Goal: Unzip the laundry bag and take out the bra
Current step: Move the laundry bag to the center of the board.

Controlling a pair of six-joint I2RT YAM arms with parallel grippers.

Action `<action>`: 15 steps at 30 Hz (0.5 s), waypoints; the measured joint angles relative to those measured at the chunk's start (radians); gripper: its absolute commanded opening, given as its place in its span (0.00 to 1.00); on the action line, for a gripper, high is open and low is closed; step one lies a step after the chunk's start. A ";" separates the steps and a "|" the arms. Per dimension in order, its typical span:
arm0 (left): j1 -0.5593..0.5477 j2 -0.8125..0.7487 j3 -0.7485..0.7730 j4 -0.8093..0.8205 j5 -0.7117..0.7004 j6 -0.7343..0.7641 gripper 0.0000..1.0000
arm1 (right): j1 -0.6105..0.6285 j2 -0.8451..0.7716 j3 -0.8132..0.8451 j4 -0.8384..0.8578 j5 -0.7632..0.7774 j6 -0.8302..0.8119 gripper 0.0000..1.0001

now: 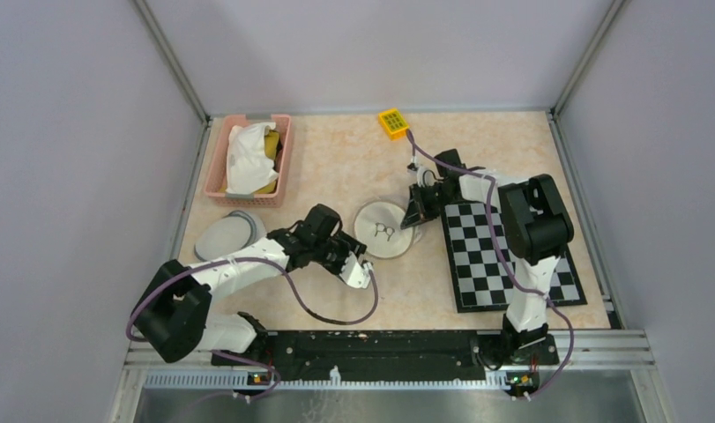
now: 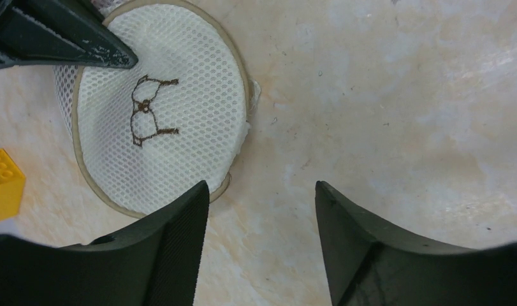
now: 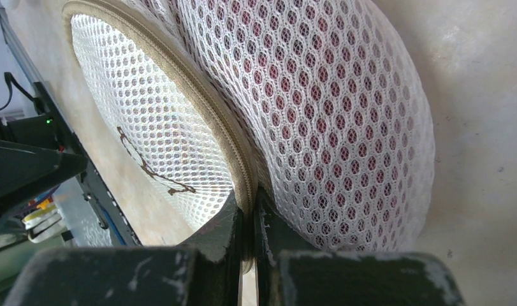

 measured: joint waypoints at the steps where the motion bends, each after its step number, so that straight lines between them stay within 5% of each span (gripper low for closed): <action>1: -0.007 0.002 -0.029 0.053 -0.011 0.026 0.57 | 0.000 0.000 0.002 0.001 0.005 -0.003 0.00; 7: -0.038 0.058 -0.110 0.283 -0.059 0.119 0.54 | 0.000 0.005 0.008 -0.001 0.012 -0.018 0.00; 15: -0.039 0.166 -0.119 0.462 -0.125 0.179 0.38 | 0.000 0.005 0.045 -0.020 0.038 -0.110 0.02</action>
